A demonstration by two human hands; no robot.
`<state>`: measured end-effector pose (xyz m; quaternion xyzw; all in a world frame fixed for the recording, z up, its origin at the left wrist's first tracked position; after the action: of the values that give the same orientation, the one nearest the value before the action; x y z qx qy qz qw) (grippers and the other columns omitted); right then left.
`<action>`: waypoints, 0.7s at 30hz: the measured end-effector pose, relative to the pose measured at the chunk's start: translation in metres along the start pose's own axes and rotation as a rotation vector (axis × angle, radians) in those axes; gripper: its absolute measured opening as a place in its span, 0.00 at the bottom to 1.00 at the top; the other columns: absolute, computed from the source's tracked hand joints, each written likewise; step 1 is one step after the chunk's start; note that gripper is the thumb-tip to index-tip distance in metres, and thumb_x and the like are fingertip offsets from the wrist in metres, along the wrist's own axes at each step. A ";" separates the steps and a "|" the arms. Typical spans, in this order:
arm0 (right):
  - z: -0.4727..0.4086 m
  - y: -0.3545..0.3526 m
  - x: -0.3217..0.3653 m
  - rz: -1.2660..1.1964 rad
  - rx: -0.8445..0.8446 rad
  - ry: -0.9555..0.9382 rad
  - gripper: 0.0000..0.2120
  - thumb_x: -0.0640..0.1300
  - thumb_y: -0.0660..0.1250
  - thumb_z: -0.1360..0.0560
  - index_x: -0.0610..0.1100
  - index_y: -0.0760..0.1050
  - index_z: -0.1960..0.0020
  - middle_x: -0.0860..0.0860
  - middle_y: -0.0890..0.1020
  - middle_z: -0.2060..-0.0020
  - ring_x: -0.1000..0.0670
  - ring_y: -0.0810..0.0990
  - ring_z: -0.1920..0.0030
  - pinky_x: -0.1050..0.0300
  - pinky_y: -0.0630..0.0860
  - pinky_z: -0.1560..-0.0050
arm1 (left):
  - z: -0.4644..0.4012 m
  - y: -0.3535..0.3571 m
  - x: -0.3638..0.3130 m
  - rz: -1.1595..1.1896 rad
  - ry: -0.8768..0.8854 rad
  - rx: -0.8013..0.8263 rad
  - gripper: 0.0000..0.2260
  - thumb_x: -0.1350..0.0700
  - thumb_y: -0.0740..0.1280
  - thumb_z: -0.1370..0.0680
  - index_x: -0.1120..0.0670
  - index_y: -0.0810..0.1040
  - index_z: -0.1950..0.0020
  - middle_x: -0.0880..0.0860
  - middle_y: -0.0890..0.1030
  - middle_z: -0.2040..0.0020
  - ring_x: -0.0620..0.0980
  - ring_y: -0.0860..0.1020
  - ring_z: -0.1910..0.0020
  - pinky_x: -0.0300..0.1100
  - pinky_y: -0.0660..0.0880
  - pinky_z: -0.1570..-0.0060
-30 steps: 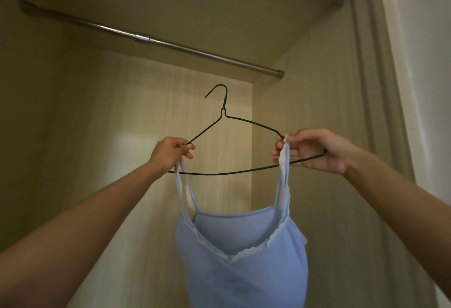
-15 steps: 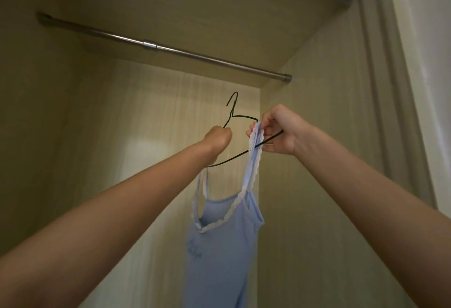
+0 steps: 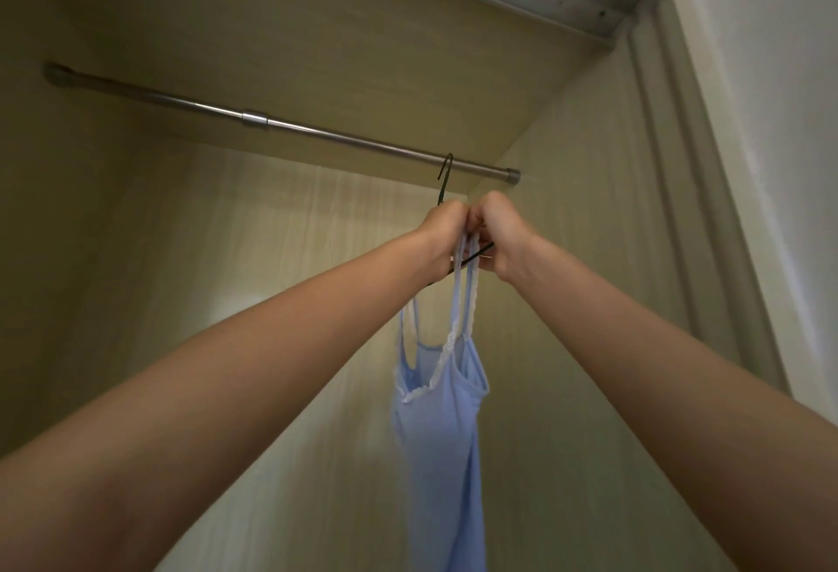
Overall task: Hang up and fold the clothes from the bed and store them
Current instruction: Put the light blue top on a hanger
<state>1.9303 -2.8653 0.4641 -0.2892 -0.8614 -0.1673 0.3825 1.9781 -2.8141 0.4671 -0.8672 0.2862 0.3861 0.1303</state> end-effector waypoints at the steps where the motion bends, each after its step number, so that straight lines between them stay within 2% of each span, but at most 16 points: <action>1: -0.005 -0.002 -0.001 0.000 -0.020 -0.005 0.12 0.35 0.54 0.30 0.42 0.64 0.71 0.44 0.70 0.73 0.46 0.70 0.72 0.59 0.67 0.68 | -0.004 0.004 -0.001 0.013 0.000 0.002 0.14 0.66 0.51 0.23 0.58 0.67 0.67 0.51 0.70 0.84 0.46 0.72 0.85 0.32 0.69 0.83; 4: -0.023 -0.012 -0.004 -0.008 -0.077 -0.034 0.10 0.35 0.56 0.29 0.42 0.66 0.69 0.44 0.73 0.71 0.46 0.73 0.71 0.59 0.69 0.69 | -0.020 0.013 0.001 0.000 -0.014 0.008 0.14 0.65 0.52 0.23 0.57 0.67 0.68 0.51 0.71 0.83 0.47 0.73 0.82 0.33 0.71 0.79; 8: -0.050 -0.022 -0.012 0.036 -0.084 -0.070 0.10 0.35 0.56 0.30 0.42 0.68 0.69 0.44 0.77 0.68 0.47 0.76 0.69 0.60 0.69 0.69 | -0.045 0.020 0.007 0.029 -0.022 0.023 0.14 0.66 0.53 0.24 0.57 0.67 0.70 0.51 0.71 0.83 0.46 0.73 0.84 0.39 0.73 0.69; 11: -0.068 -0.024 -0.018 0.045 -0.094 -0.073 0.09 0.35 0.57 0.31 0.42 0.69 0.68 0.44 0.79 0.65 0.47 0.76 0.67 0.59 0.69 0.68 | -0.060 0.023 0.010 0.030 -0.023 0.027 0.15 0.67 0.54 0.24 0.57 0.67 0.70 0.51 0.70 0.83 0.46 0.72 0.83 0.37 0.74 0.72; 14: -0.087 -0.023 -0.025 0.050 -0.113 -0.070 0.09 0.37 0.56 0.30 0.43 0.70 0.67 0.44 0.80 0.64 0.48 0.77 0.68 0.60 0.68 0.70 | -0.076 0.026 0.014 0.001 -0.035 0.002 0.14 0.66 0.54 0.24 0.57 0.66 0.69 0.52 0.69 0.82 0.49 0.72 0.77 0.34 0.72 0.77; 18: -0.110 -0.026 -0.031 0.066 -0.133 -0.072 0.08 0.38 0.56 0.28 0.43 0.72 0.64 0.44 0.82 0.61 0.48 0.78 0.67 0.62 0.68 0.72 | -0.100 0.032 0.022 -0.029 -0.050 -0.002 0.14 0.64 0.55 0.23 0.57 0.66 0.68 0.54 0.69 0.72 0.51 0.71 0.70 0.40 0.72 0.69; 21: -0.128 -0.029 -0.035 0.075 -0.136 -0.082 0.08 0.38 0.56 0.27 0.43 0.72 0.63 0.44 0.81 0.62 0.48 0.78 0.67 0.63 0.68 0.74 | -0.114 0.035 0.025 -0.018 -0.063 -0.013 0.14 0.64 0.54 0.22 0.57 0.67 0.67 0.55 0.70 0.70 0.51 0.71 0.69 0.41 0.73 0.65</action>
<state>2.0028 -2.9655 0.5193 -0.3532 -0.8516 -0.1988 0.3323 2.0381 -2.9032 0.5247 -0.8580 0.2715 0.4139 0.1372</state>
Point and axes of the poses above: each hand's wrist, its own z-axis away from the middle knuckle, its own y-axis out of the palm, x = y × z, the point moved 2 cm from there along -z, towards the middle knuckle
